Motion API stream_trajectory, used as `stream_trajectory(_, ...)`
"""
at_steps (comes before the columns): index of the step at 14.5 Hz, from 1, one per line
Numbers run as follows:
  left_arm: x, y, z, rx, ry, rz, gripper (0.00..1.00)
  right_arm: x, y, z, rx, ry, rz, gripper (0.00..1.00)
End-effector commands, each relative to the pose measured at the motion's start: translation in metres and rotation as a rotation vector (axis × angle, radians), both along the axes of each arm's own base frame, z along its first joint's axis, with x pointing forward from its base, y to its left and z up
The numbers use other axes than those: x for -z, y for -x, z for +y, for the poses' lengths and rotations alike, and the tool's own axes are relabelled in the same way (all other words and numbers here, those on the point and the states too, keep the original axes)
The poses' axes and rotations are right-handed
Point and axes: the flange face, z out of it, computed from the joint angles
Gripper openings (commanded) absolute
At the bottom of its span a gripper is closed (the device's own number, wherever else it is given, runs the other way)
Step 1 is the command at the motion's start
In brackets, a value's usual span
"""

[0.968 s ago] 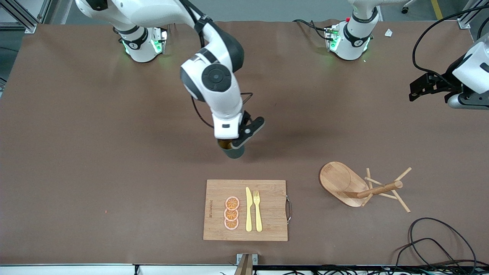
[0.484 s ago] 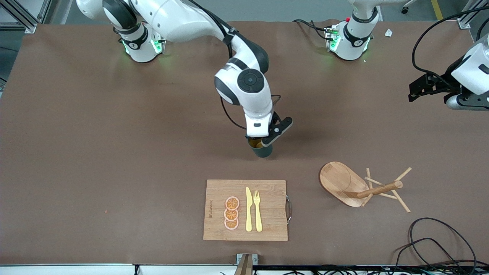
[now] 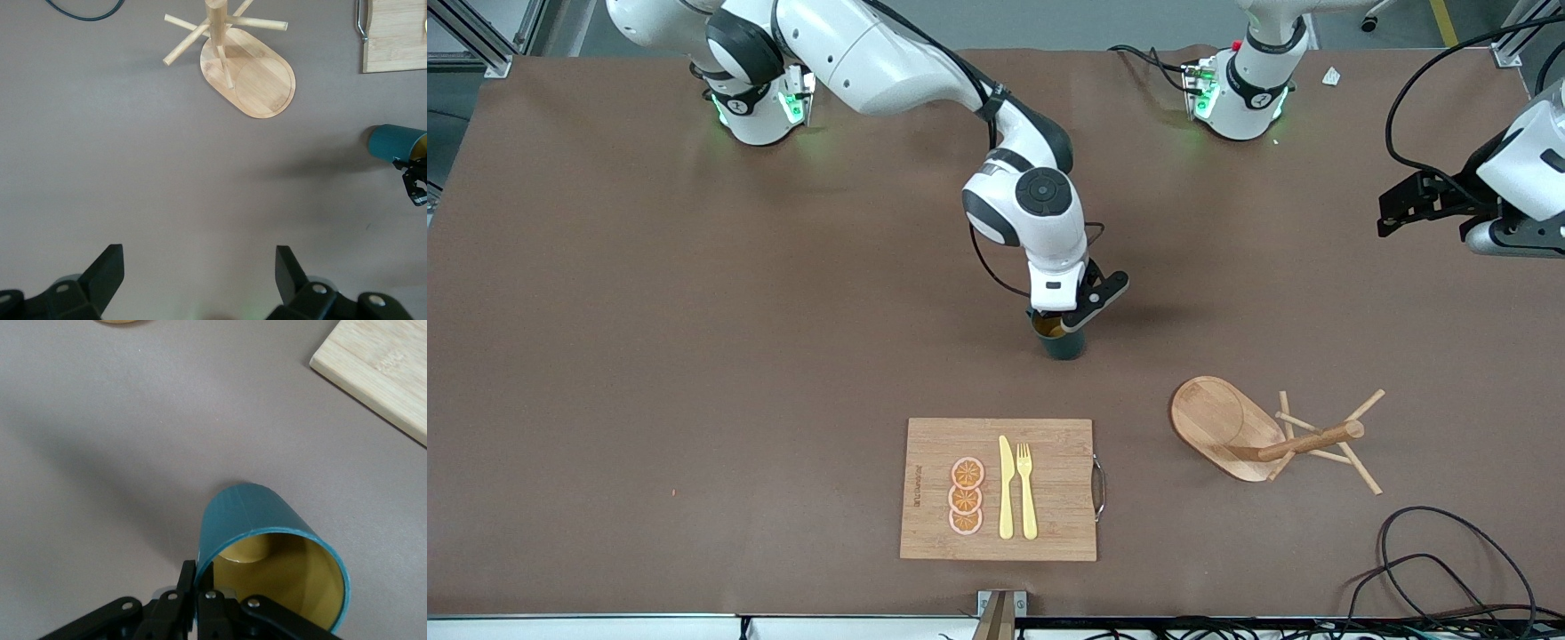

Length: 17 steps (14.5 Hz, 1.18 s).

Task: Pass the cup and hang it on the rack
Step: 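Carry the teal mug to the table middle and lower it, then release the mug and withdraw the right gripper while the left gripper approaches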

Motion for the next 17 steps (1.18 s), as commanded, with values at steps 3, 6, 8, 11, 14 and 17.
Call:
stream_trajectory(3,-0.004,-0.003,0.001,0.012,-0.01,0.003,1.0,-0.008,-0.005,0.0,0.02,0.002,-0.022,1.0)
stream_trajectory(6,-0.006,-0.004,-0.006,0.018,-0.012,-0.002,1.0,-0.035,-0.012,-0.003,0.028,-0.019,-0.045,1.0)
stream_trajectory(8,-0.011,-0.006,-0.007,0.023,-0.012,-0.013,1.0,-0.055,-0.023,-0.013,0.048,-0.033,-0.052,1.0)
stream_trajectory(11,-0.01,-0.007,-0.005,0.017,-0.01,-0.012,1.0,-0.105,-0.069,-0.069,0.134,0.003,-0.034,1.0)
stream_trajectory(14,-0.01,-0.006,-0.009,0.021,-0.012,-0.013,1.0,-0.153,-0.138,-0.178,0.283,0.06,0.006,1.0)
stream_trajectory(17,-0.012,-0.006,-0.014,0.02,-0.01,-0.016,1.0,-0.191,-0.183,-0.292,0.437,0.106,0.057,1.0)
